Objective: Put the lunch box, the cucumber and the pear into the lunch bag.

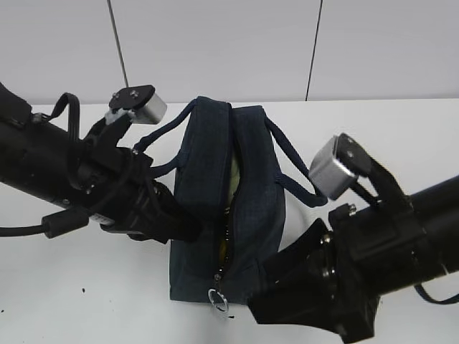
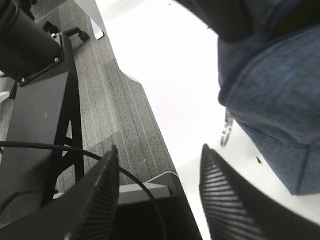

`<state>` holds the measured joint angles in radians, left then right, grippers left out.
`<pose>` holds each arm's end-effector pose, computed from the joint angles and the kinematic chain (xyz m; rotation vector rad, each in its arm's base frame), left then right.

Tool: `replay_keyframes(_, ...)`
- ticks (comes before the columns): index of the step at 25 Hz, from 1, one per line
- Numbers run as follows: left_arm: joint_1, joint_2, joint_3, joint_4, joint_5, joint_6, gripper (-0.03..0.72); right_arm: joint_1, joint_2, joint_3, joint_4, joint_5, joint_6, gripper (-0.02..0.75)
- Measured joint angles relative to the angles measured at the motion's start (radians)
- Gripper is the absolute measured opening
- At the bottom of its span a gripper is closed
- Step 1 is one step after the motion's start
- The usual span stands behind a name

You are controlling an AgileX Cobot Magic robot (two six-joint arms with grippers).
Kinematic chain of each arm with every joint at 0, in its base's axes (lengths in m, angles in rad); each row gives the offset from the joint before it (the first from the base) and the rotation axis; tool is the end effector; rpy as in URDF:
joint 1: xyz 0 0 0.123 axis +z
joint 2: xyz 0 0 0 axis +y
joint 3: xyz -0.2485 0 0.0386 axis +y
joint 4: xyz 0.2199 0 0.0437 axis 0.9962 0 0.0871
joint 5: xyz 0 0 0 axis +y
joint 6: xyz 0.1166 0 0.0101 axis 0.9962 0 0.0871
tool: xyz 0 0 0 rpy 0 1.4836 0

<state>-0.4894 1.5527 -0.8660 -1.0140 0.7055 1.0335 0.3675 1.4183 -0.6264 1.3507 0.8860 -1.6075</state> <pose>0.2192 -0.1898 0.1832 1.0097 2.3685 -0.8811 0.1824 0.1651 0.1857 -1.1598 2.0558 1.0640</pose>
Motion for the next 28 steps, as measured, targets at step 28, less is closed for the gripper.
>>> replay_keyframes(28, 0.000, 0.001, 0.000, -0.063, -0.004, 0.000, -0.007, 0.091, 0.378, 0.005, 0.444, -0.149, -0.494, 0.377)
